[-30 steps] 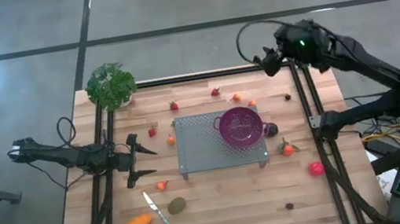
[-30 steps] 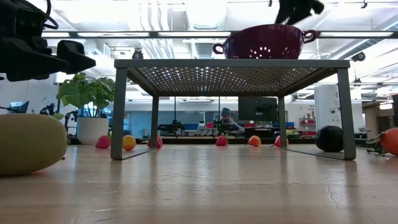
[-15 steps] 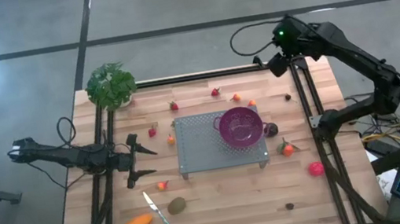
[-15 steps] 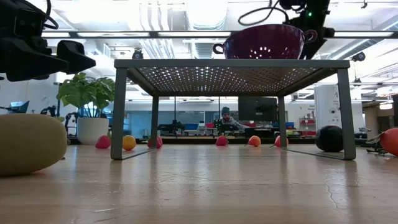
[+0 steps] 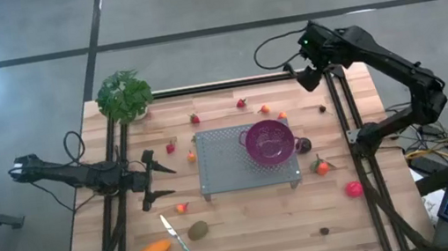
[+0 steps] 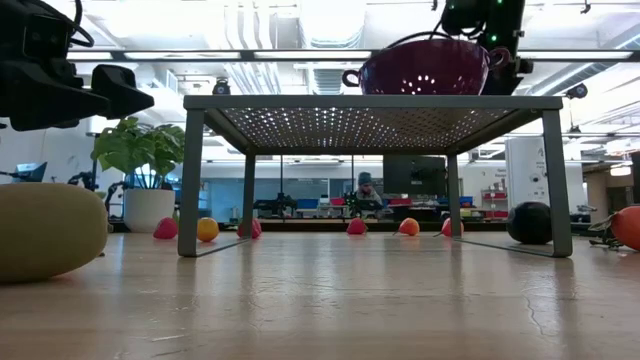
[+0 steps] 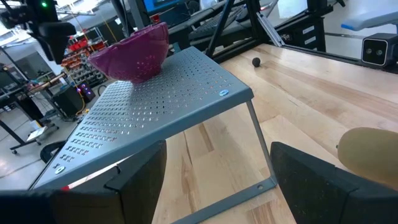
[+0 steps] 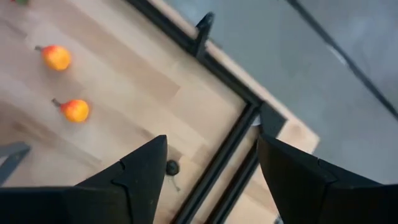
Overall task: Pick & Place Fruit
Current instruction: Put the black cherry in the purple strainer bowl on the shelf
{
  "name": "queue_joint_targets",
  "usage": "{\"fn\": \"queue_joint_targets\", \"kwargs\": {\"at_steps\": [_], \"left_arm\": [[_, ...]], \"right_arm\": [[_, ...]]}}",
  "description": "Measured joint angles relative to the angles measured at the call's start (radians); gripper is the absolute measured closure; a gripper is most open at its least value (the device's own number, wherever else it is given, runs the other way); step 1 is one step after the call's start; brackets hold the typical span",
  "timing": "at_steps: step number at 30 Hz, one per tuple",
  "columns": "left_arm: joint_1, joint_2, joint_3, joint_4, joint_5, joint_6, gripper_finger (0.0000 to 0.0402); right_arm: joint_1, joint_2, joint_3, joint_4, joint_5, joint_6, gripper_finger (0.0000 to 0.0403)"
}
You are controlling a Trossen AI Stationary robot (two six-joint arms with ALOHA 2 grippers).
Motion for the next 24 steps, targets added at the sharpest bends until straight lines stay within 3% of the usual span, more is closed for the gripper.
{"fn": "queue_joint_targets", "kwargs": {"at_steps": [6, 19, 24], "left_arm": [[0.0, 0.0, 0.0, 0.0, 0.0, 0.0, 0.011], [0.0, 0.0, 0.0, 0.0, 0.0, 0.0, 0.011], [0.0, 0.0, 0.0, 0.0, 0.0, 0.0, 0.011]], "right_arm": [[0.0, -0.012, -0.091, 0.001, -0.008, 0.013, 0.0152], [-0.018, -0.012, -0.311, 0.04, -0.012, 0.012, 0.0187], [-0.048, -0.012, -0.392, 0.084, -0.083, -0.007, 0.0187]]}}
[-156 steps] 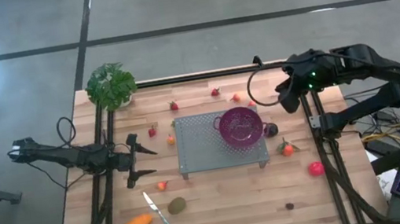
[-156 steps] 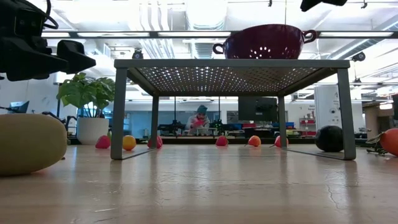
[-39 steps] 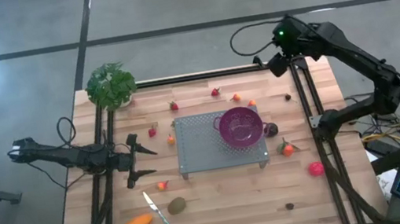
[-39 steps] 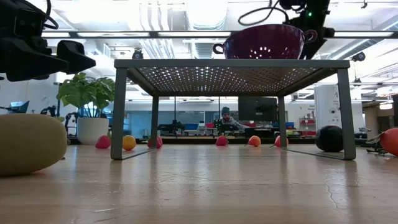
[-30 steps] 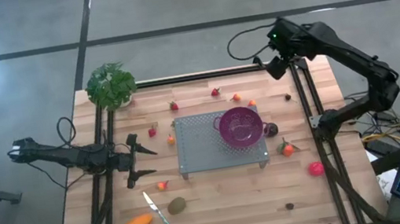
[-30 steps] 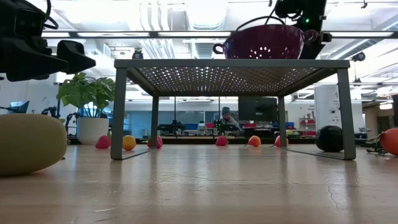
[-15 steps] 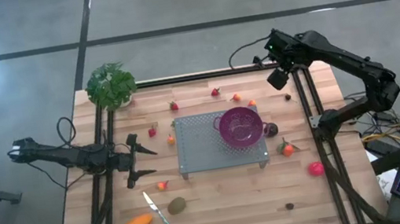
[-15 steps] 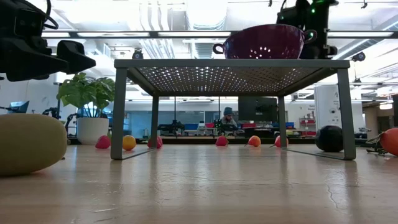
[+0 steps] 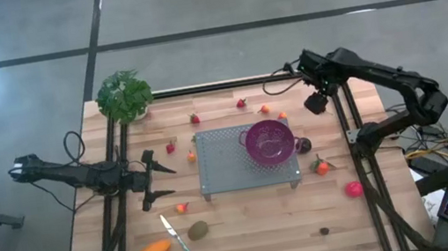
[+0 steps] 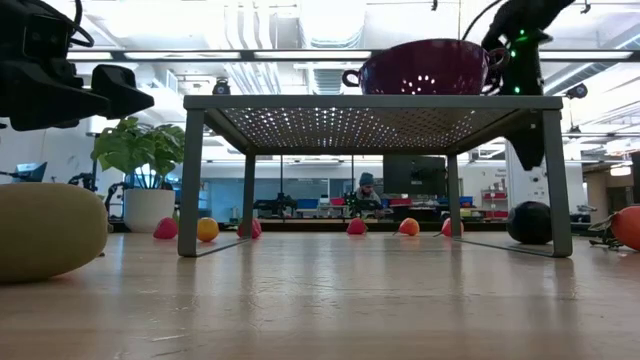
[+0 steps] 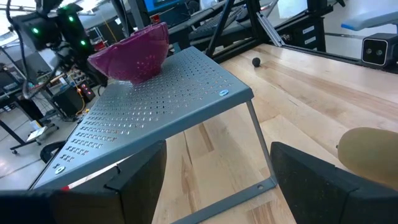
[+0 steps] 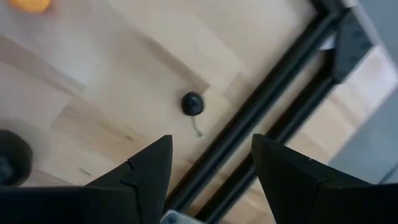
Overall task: Pick & Place Fruit
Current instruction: Put the black cherry in the purple strainer bowl on the shelf
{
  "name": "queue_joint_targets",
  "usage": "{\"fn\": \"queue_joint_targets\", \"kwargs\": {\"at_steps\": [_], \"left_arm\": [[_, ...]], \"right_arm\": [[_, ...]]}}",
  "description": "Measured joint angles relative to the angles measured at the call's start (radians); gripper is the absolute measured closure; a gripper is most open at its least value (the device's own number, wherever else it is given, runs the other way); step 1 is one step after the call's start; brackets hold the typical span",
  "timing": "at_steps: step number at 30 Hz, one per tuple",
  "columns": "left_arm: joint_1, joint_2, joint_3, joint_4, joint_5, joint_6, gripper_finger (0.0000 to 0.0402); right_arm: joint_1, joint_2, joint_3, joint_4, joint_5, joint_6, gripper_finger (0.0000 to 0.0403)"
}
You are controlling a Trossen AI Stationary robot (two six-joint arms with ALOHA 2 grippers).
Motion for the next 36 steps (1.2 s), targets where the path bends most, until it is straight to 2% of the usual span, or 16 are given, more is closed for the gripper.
{"fn": "queue_joint_targets", "kwargs": {"at_steps": [16, 29, 36], "left_arm": [[0.0, 0.0, 0.0, 0.0, 0.0, 0.0, 0.011], [0.0, 0.0, 0.0, 0.0, 0.0, 0.0, 0.011], [0.0, 0.0, 0.0, 0.0, 0.0, 0.0, 0.011]], "right_arm": [[-0.019, 0.0, -0.149, 0.141, -0.03, -0.019, 0.0161], [-0.02, 0.0, -0.24, 0.268, -0.031, -0.019, 0.0183], [-0.042, 0.007, -0.243, 0.288, -0.059, -0.007, 0.0173]]}}
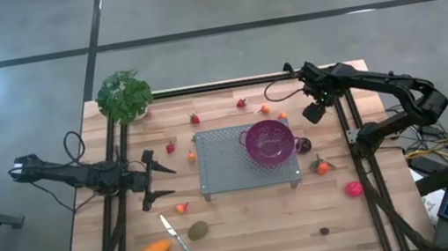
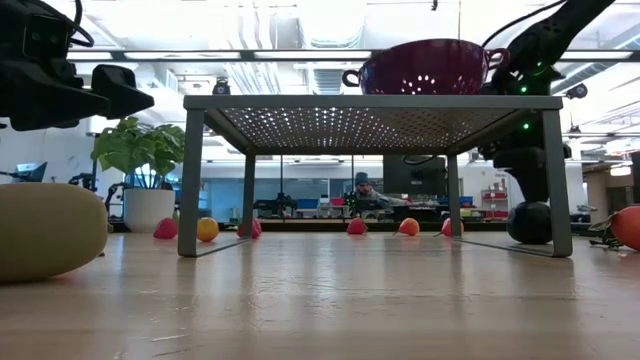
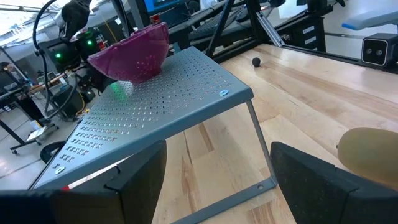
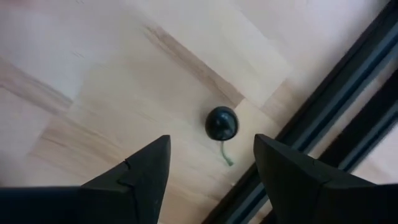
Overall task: Pick & Place Fruit
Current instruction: Put the black cherry in the purple strainer bowl on the shelf
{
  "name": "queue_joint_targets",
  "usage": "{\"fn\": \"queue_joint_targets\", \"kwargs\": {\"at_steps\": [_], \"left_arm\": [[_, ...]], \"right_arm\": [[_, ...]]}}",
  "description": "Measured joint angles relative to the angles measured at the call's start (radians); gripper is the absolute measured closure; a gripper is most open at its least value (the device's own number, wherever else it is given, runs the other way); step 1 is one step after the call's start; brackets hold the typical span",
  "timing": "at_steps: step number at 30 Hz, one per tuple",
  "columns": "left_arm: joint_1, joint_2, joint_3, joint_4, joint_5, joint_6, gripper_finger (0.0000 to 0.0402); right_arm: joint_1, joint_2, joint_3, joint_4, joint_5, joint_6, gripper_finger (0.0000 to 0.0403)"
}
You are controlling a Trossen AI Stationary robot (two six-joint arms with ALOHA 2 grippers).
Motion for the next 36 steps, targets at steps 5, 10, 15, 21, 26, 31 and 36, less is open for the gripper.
{"fn": "queue_joint_targets", "kwargs": {"at_steps": [5, 10, 15, 21, 26, 31, 36], "left_arm": [[0.0, 0.0, 0.0, 0.0, 0.0, 0.0, 0.011], [0.0, 0.0, 0.0, 0.0, 0.0, 0.0, 0.011], [0.0, 0.0, 0.0, 0.0, 0.0, 0.0, 0.011], [0.0, 0.0, 0.0, 0.0, 0.0, 0.0, 0.011], [0.0, 0.0, 0.0, 0.0, 0.0, 0.0, 0.011], [0.0, 0.0, 0.0, 0.0, 0.0, 0.0, 0.011], [0.0, 0.0, 0.0, 0.0, 0.0, 0.0, 0.011]], "right_arm": [[-0.018, 0.06, -0.001, 0.005, -0.011, 0.029, 0.0162], [-0.023, 0.13, -0.001, 0.036, -0.004, 0.025, 0.0158], [-0.023, 0.171, -0.001, 0.045, 0.016, 0.021, 0.0172], [-0.023, 0.175, -0.001, 0.047, 0.03, 0.022, 0.0189], [-0.023, 0.176, -0.001, 0.048, 0.03, 0.024, 0.0197], [-0.022, 0.181, -0.001, 0.05, 0.036, 0.031, 0.0194], [-0.019, 0.193, -0.001, 0.058, 0.056, 0.053, 0.019]]}}
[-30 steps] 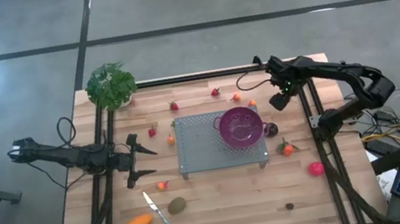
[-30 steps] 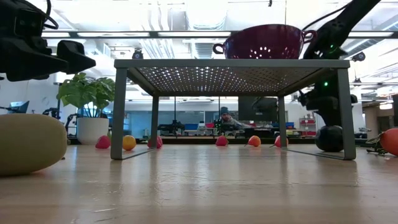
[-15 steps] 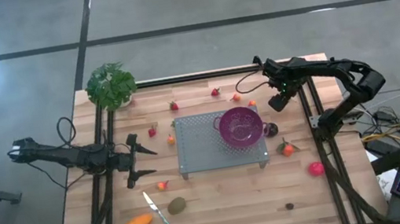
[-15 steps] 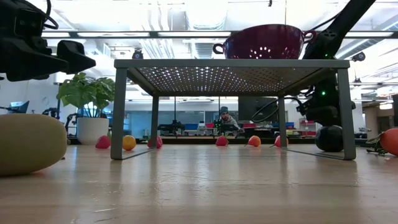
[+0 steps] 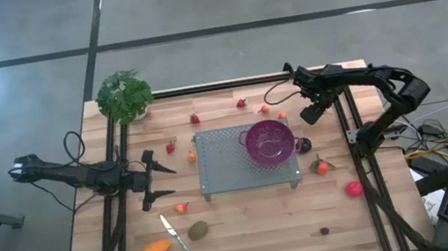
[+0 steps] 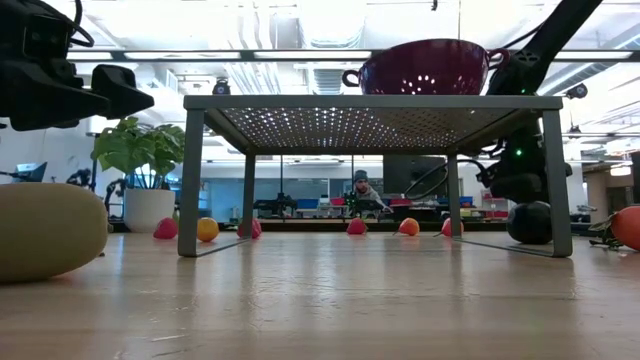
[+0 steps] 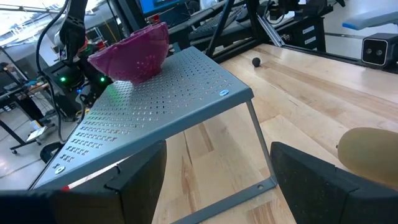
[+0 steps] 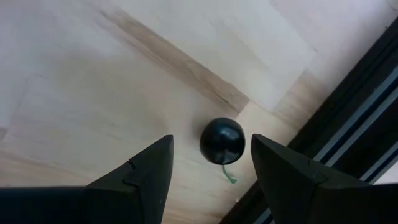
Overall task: Pick & Place Fruit
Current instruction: Put the black cherry in the purple strainer bowl on the shelf
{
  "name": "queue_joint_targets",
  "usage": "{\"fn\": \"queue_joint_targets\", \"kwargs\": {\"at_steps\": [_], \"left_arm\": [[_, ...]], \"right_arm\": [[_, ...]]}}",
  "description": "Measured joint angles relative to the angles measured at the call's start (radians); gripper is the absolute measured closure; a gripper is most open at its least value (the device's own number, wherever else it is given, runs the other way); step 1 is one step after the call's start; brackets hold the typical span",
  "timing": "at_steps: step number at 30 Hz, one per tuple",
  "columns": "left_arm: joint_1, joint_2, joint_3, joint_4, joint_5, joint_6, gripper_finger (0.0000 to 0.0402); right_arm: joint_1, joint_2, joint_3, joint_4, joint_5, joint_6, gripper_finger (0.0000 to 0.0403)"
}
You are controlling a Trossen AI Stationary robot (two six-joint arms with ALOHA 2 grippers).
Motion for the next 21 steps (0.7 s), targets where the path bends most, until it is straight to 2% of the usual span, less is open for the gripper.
{"fn": "queue_joint_targets", "kwargs": {"at_steps": [16, 21], "left_arm": [[0.0, 0.0, 0.0, 0.0, 0.0, 0.0, 0.011], [0.0, 0.0, 0.0, 0.0, 0.0, 0.0, 0.011]], "right_arm": [[0.005, 0.002, 0.0, -0.013, 0.0, -0.014, 0.0226], [0.01, 0.001, 0.0, -0.013, -0.04, -0.014, 0.0235]]}}
